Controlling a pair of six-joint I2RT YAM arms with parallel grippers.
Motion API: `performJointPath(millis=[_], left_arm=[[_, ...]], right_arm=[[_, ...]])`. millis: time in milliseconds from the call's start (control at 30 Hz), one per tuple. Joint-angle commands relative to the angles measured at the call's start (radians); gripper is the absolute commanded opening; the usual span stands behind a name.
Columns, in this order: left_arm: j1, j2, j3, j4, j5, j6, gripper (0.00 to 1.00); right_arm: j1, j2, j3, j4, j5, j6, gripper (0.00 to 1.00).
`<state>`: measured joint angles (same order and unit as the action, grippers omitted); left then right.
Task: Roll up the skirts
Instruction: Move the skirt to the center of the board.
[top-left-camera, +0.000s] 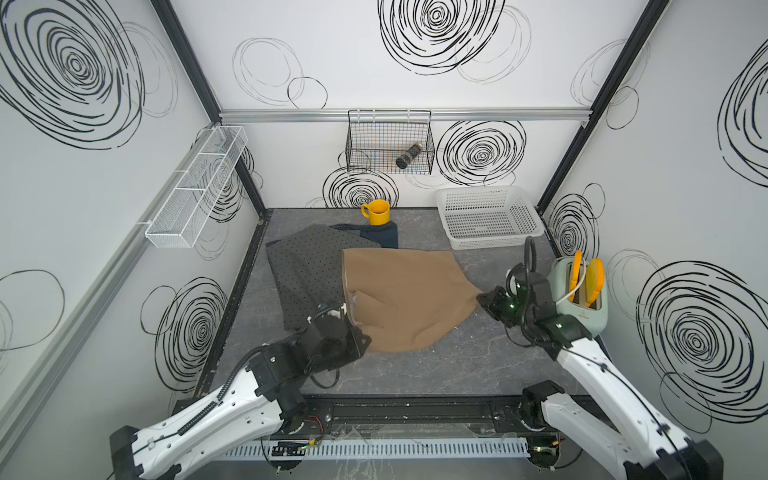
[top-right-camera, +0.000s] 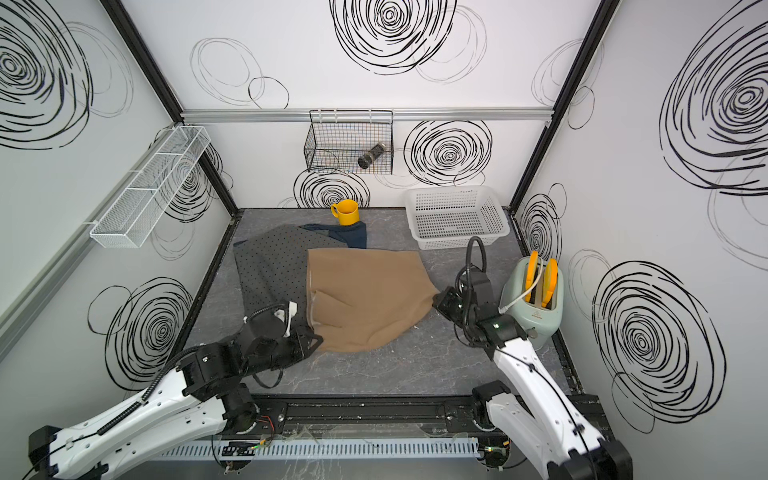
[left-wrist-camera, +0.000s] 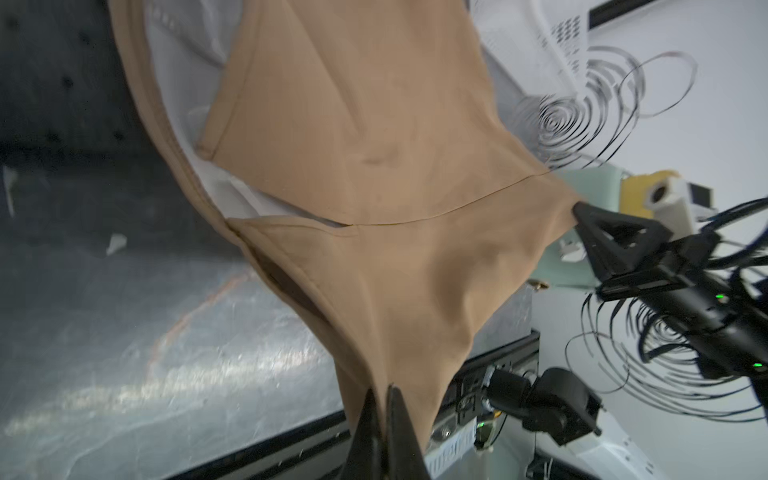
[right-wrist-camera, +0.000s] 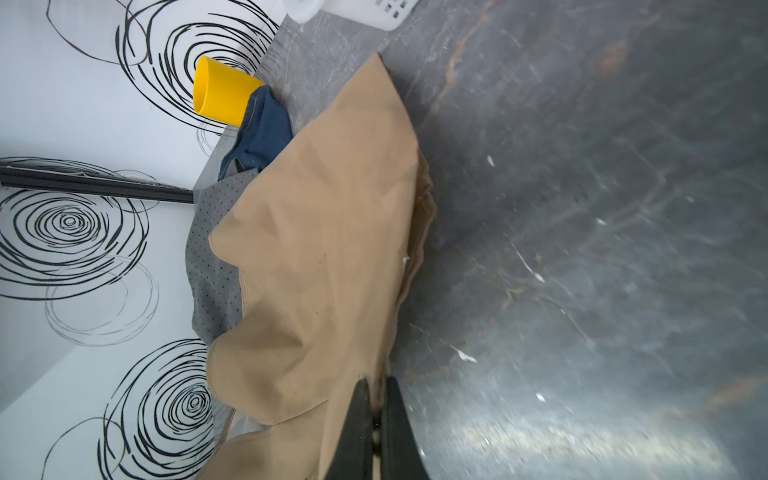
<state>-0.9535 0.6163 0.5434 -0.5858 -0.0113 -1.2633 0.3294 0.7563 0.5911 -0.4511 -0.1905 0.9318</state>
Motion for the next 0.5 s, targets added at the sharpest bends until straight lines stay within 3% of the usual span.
performJointPath(millis=[0, 200, 467], left_arm=[[-0.117, -0.029, -0.06, -0.068, -0.054, -0.188, 0.0], [-0.307, -0.001, -0.053, -0.118, -0.123, -0.358, 0.0], [-0.299, -0.021, 0.023, -0.218, -0.275, -0.49, 0.0]], right_arm=[[0.022, -0.108, -0.03, -0.234, 0.03, -0.008, 0.0], [0.116, -0.181, -0.01, -0.426, 0.09, 0.064, 0.0], [0.162, -0.02, 0.061, -0.434, 0.194, 0.13, 0.0]])
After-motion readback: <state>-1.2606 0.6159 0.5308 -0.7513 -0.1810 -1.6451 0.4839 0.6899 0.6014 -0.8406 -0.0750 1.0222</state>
